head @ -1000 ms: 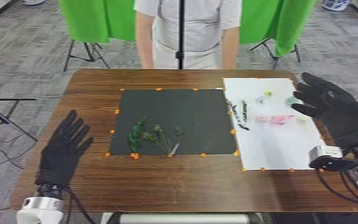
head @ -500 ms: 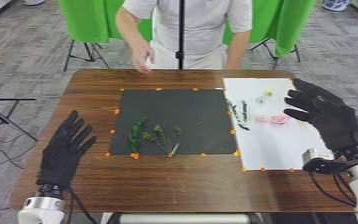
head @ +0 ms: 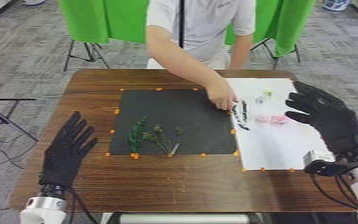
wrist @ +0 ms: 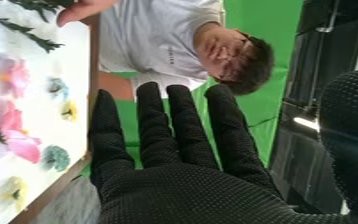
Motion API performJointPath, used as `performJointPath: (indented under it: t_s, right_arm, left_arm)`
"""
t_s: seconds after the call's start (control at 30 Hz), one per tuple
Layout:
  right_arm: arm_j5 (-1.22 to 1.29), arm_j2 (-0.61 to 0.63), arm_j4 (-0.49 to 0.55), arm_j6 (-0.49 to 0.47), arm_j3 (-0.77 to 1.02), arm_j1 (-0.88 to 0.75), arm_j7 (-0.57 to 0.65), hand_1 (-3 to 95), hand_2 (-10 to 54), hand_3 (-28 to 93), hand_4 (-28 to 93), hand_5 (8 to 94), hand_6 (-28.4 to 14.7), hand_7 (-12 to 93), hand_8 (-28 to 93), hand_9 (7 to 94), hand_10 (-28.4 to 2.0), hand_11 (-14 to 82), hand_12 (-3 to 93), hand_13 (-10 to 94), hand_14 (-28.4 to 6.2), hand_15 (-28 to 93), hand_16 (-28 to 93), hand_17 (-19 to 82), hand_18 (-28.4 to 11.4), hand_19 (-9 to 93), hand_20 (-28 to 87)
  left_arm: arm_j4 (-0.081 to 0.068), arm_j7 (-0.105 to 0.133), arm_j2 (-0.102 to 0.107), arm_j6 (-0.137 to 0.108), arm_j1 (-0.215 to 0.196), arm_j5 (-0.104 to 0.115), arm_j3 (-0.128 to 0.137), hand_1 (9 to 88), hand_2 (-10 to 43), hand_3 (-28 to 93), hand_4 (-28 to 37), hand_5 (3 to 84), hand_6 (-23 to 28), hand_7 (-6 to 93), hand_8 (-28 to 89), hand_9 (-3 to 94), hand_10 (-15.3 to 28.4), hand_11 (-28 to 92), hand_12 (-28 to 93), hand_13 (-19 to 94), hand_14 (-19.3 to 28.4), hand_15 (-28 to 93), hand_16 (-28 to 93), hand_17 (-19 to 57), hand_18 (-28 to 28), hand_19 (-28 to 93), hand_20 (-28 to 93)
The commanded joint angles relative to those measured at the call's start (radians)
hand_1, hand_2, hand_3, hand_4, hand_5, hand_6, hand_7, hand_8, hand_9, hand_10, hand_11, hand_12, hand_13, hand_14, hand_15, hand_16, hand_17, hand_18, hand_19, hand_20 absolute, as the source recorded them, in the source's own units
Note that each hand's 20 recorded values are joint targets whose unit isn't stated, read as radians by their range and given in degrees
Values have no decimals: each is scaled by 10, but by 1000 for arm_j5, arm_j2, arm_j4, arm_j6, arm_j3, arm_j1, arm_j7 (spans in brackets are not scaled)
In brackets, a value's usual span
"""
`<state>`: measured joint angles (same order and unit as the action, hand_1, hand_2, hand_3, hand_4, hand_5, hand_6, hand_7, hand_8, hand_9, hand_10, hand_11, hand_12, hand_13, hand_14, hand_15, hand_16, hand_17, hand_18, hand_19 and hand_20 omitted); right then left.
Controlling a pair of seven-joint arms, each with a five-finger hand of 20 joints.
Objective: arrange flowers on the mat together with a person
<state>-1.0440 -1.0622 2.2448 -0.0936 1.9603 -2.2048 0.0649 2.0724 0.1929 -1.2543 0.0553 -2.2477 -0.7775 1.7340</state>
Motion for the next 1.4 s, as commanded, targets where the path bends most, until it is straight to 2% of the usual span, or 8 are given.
performJointPath:
  t_s: [0.03, 0.27, 0.53, 0.67, 0.93, 1.03, 1.23, 1.4]
  right_arm:
    - [-19, -9, -10, -5, -34, 6, 12, 145, -18, 840, -240, 310, -54, 139, -89, 304, -146, 74, 228, 252, -121, 87, 345, 10, -222, 368, 219]
    - [28, -4, -17, 6, -57, 13, 12, 146, -16, 839, -241, 313, -55, 138, -89, 309, -147, 76, 228, 254, -122, 89, 343, 11, -221, 367, 218]
    - [-9, -20, -37, -38, -100, 47, 30, 146, -15, 842, -239, 316, -55, 140, -88, 311, -147, 78, 226, 255, -123, 96, 339, 10, -222, 369, 219]
    - [-15, -20, -34, -41, -97, 45, 27, 147, -15, 842, -238, 316, -55, 140, -89, 311, -146, 78, 226, 255, -123, 98, 337, 10, -222, 368, 219]
    - [-19, -13, -36, -26, -110, 40, 24, 148, -16, 843, -238, 312, -55, 138, -88, 310, -146, 78, 226, 255, -123, 99, 334, 9, -221, 368, 219]
    - [5, -13, -36, -23, -112, 52, 27, 148, -16, 844, -238, 312, -55, 138, -88, 310, -146, 78, 226, 256, -123, 100, 333, 9, -222, 367, 218]
    - [-9, -23, -42, -43, -126, 67, 35, 148, -15, 844, -239, 309, -54, 138, -88, 309, -147, 77, 227, 259, -124, 103, 332, 10, -222, 369, 220]
    - [-14, -19, -47, -45, -131, 88, 37, 148, -15, 844, -239, 310, -54, 141, -88, 310, -146, 77, 227, 267, -126, 115, 330, 13, -221, 374, 221]
  left_arm:
    - [-8, -10, -4, 0, -2, 3, -4, 257, -40, 727, -256, 232, 5, 172, -94, 168, 89, 116, 143, 154, 107, 124, 69, -120, 196, 397, 153]
    - [-21, -27, -3, 25, 31, -5, -13, 256, -41, 729, -259, 239, 11, 173, -92, 169, 89, 118, 142, 154, 107, 125, 68, -120, 196, 397, 152]
    - [-18, -45, 1, 15, 21, 15, -10, 255, -38, 728, -261, 240, 9, 171, -93, 170, 90, 118, 140, 153, 108, 125, 67, -121, 195, 395, 152]
    - [-23, -36, 8, 22, 37, 9, -14, 255, -37, 728, -262, 239, 9, 169, -93, 170, 90, 119, 139, 154, 107, 125, 67, -122, 196, 395, 152]
    - [-23, -67, -1, 20, 34, 9, -10, 252, -37, 731, -262, 239, 8, 170, -93, 170, 91, 118, 138, 154, 107, 125, 68, -121, 196, 394, 150]
    - [-28, -64, 2, 25, 56, 4, -14, 253, -36, 731, -263, 238, 8, 170, -93, 170, 91, 119, 139, 154, 108, 124, 68, -122, 195, 394, 150]
    - [-13, -55, -13, 23, 18, 3, -11, 253, -36, 732, -261, 238, 8, 169, -92, 170, 90, 118, 138, 154, 108, 125, 68, -122, 195, 394, 150]
    - [-17, -49, -10, 29, 33, -2, -19, 253, -38, 733, -262, 238, 8, 169, -92, 170, 90, 118, 139, 153, 108, 126, 67, -122, 195, 393, 149]
